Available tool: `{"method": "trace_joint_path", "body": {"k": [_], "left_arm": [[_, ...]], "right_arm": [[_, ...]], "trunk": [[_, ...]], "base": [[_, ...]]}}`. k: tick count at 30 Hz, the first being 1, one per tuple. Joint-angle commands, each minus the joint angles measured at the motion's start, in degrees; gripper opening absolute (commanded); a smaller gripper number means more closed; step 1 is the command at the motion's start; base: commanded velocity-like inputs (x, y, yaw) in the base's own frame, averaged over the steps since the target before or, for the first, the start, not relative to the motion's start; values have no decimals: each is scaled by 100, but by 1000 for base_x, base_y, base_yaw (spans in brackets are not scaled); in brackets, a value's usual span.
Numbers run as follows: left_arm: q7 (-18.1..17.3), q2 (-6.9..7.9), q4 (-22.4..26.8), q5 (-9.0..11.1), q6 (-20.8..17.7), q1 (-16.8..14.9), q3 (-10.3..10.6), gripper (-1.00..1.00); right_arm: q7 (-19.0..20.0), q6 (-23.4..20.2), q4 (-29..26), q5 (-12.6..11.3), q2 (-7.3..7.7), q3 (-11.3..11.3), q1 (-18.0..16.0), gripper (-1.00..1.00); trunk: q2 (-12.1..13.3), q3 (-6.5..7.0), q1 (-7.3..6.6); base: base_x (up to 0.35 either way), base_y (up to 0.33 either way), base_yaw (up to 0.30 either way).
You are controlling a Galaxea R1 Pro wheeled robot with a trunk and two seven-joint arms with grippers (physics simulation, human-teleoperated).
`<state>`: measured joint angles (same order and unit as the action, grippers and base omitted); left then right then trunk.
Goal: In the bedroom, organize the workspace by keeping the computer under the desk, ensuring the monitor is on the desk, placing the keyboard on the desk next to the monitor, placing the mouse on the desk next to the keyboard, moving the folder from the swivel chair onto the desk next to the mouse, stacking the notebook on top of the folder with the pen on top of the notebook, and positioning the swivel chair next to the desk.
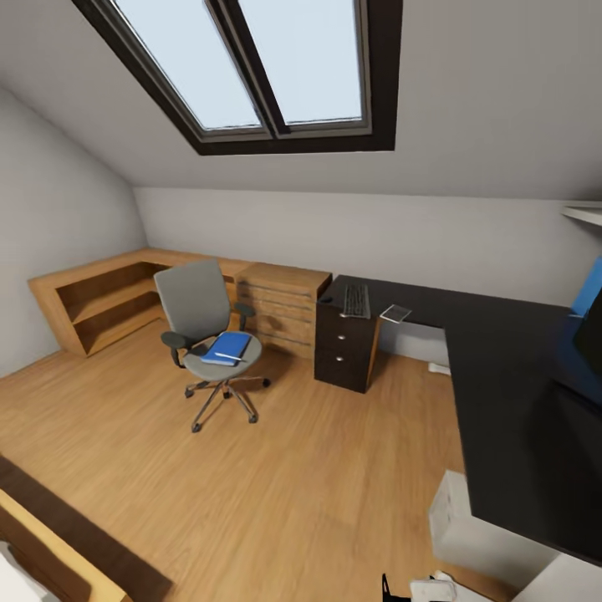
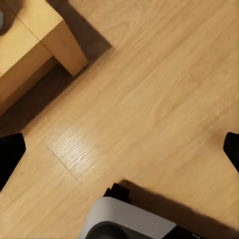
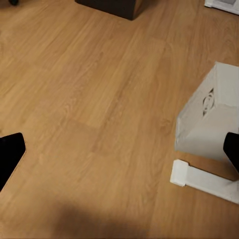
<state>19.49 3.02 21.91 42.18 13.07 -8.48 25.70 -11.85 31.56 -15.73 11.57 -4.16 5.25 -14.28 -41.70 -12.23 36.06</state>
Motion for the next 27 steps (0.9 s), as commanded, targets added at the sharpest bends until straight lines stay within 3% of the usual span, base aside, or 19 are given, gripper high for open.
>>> {"method": "trace_joint_path", "body": {"k": [1, 14, 27], "left_arm": [[32, 6, 6, 49, 20, -4, 49, 100], [29, 4, 1, 53, 20, -4, 49, 100], [29, 4, -3, 48, 20, -4, 49, 100]], "right_arm": [[-14, 17, 14, 62, -6, 46, -5, 100], [-3, 17, 90, 65, -6, 46, -5, 100], [1, 17, 97, 72, -6, 39, -5, 100]], "trunk": [[-6, -8, 4], [-6, 37, 4], [-6, 67, 4]], "base": [[250, 217, 1], [272, 181, -159], [322, 21, -234]]}}
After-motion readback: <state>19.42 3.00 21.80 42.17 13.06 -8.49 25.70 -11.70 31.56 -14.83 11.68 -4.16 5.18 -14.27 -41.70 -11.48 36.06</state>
